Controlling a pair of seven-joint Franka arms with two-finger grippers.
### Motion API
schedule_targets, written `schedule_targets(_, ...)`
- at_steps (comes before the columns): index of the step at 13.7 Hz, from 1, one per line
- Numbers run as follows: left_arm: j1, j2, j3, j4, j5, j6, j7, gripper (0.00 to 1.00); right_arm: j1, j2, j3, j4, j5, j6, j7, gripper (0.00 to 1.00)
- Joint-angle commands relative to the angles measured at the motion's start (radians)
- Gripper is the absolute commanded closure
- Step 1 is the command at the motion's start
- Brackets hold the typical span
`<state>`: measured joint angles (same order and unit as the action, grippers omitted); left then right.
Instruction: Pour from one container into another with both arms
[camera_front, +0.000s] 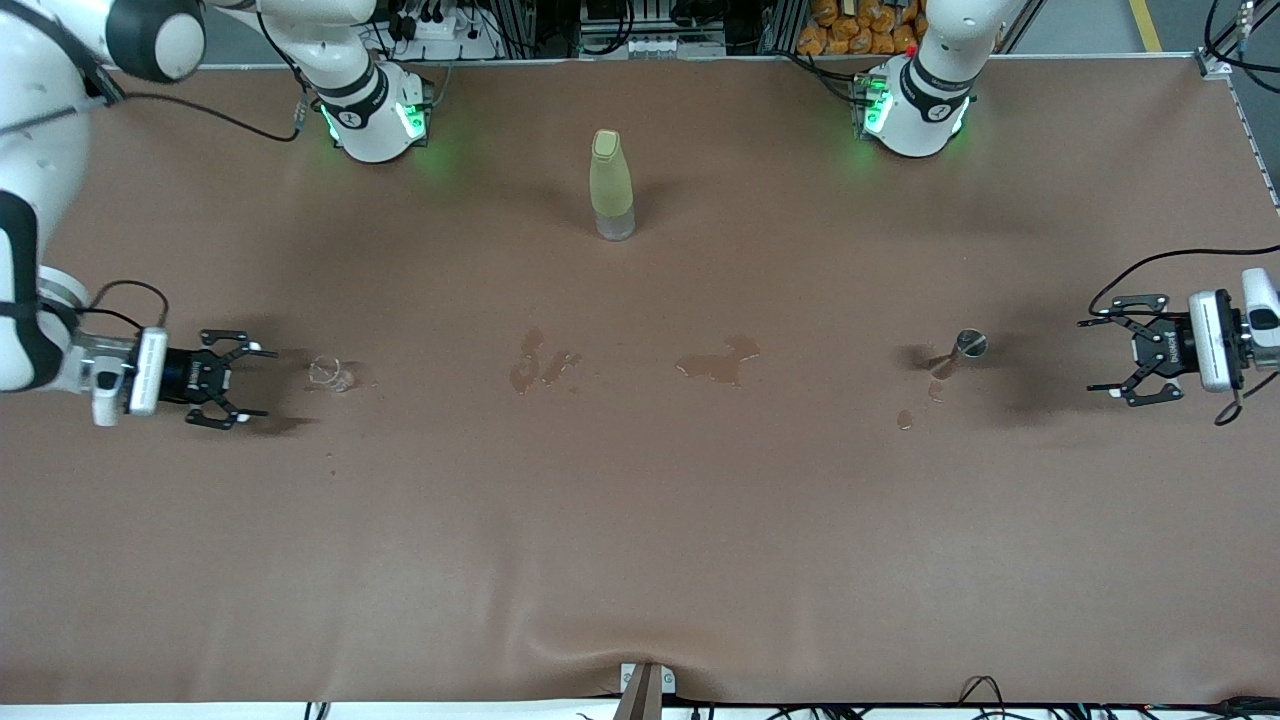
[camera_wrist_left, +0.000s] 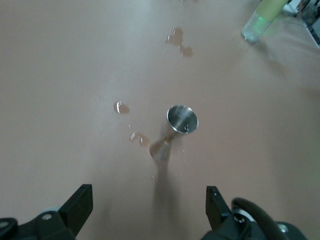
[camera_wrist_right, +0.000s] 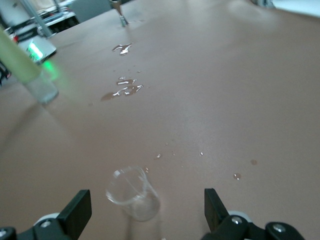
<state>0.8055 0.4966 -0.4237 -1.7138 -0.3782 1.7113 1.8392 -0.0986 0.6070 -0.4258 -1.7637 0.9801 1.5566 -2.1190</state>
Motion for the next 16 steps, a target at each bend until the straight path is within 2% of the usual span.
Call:
schedule_targets(1,-0.003,-0.062,-0.036,0.023,0.094,-0.022,-0.232,0.0,0.029,-0.172,-0.007,-0.036,-0.128,0.013,0.347,0.0)
schedule_targets(4,-0.005,-0.133,-0.081,0.04,0.133,-0.029,-0.524,0.0,0.085,-0.314,-0.007,-0.023,-0.269,0.011,0.762,0.0)
schedule_targets(8,-0.005,-0.2,-0.199,0.072,0.245,-0.029,-0.945,0.0,0.138,-0.441,0.021,0.072,-0.502,0.0,1.267,0.0)
schedule_targets(10,-0.006,-0.246,-0.228,0.072,0.257,-0.029,-1.171,0.0,0.135,-0.481,0.085,0.118,-0.616,-0.018,1.425,0.0)
schedule_targets(13,-0.006,-0.286,-0.285,0.085,0.283,-0.029,-1.443,0.0,0.091,-0.515,0.218,0.194,-0.765,-0.067,1.66,0.0)
schedule_targets(16,-0.005,-0.313,-0.366,0.101,0.335,-0.029,-1.741,0.0,0.034,-0.539,0.343,0.24,-0.846,-0.115,1.82,0.0)
